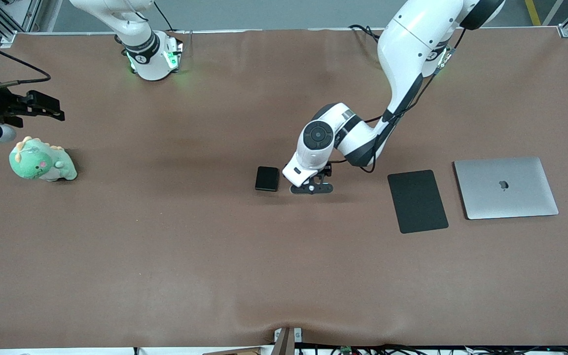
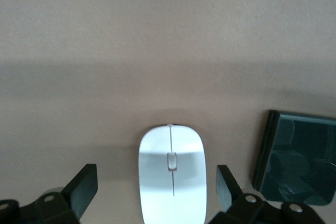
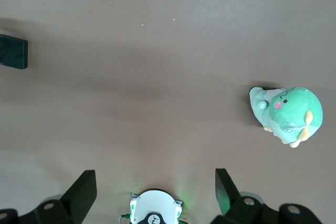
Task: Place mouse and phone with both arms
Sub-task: 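Grasp the white mouse with the left gripper while the right arm starts moving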
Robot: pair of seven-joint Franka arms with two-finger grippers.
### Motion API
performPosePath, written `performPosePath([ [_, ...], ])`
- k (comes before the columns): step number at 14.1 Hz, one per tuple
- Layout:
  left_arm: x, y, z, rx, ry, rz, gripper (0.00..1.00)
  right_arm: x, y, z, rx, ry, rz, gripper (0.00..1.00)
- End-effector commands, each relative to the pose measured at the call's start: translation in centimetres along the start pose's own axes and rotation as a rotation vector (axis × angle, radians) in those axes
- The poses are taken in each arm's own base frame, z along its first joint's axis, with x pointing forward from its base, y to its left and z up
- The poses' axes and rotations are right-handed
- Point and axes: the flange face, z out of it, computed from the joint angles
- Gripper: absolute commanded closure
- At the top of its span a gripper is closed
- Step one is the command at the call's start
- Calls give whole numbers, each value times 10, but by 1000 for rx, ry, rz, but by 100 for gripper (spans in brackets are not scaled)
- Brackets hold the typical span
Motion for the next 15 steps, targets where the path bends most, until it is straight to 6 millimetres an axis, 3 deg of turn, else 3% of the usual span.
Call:
performPosePath([
  [1, -3, 9, 7, 15, 14, -24, 0, 9, 10, 8, 1, -25, 4, 0],
  [3, -9, 17, 9, 16, 13, -15, 0, 12, 14, 13, 4, -32, 10, 0],
  [9, -11, 14, 26, 42, 8, 0, 0, 29, 26, 42, 16, -95, 26, 0],
  [12, -10, 14, 33, 44, 2, 0, 23, 33, 19, 46, 15, -106, 11, 0],
  [14, -10, 14, 35, 45, 0, -1, 50, 36, 5, 53, 14, -125, -7, 0],
  [15, -10, 14, 35, 45, 0, 1, 70, 36, -5, 58, 14, -155, -17, 0],
])
